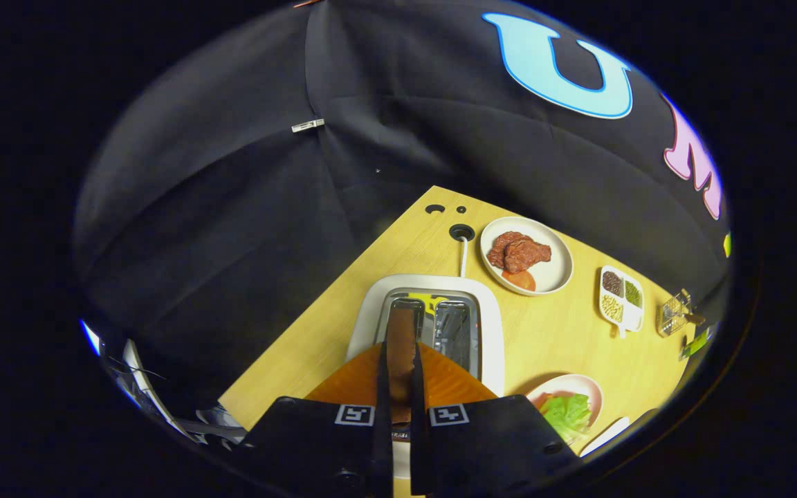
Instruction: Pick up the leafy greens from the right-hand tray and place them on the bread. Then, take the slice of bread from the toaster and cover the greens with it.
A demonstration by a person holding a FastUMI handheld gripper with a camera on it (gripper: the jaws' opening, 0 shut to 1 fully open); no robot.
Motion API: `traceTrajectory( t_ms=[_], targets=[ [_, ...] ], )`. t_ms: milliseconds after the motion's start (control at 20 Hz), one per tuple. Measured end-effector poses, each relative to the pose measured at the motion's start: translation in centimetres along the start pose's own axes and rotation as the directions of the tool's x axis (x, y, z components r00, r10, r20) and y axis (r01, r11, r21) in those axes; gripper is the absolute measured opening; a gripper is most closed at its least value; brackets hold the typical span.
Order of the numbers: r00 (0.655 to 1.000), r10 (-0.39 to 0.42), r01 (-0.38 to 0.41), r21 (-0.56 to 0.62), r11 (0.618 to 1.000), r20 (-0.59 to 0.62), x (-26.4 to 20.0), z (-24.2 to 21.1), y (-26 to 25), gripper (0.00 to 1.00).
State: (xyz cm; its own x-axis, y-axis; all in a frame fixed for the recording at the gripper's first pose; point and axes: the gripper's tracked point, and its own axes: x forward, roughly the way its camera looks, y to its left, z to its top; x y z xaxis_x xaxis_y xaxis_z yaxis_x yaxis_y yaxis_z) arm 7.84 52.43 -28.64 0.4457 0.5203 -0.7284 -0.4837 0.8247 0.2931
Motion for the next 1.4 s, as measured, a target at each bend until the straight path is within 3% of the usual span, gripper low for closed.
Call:
traceTrajectory(
  t_ms=[400, 600, 850, 1100, 1400],
  targets=[
    [0.971, 0.082, -0.099, 0.064, 0.993, 0.223, -9.8, 7.2, -1.6, 0.12],
    [0.95, 0.052, -0.09, 0.111, 0.99, 0.309, -15.3, 8.5, -5.3, 0.11],
    [0.947, -0.09, 0.023, 0.212, 0.977, 0.31, -18.3, 3.8, -13.0, 0.11],
    [0.945, -0.255, 0.177, 0.339, 0.924, 0.203, -16.6, -4.4, -20.2, 0.11],
    [0.946, -0.292, 0.206, 0.426, 0.881, 0.145, -12.1, -10.0, -22.0, 0.12]
  ],
)
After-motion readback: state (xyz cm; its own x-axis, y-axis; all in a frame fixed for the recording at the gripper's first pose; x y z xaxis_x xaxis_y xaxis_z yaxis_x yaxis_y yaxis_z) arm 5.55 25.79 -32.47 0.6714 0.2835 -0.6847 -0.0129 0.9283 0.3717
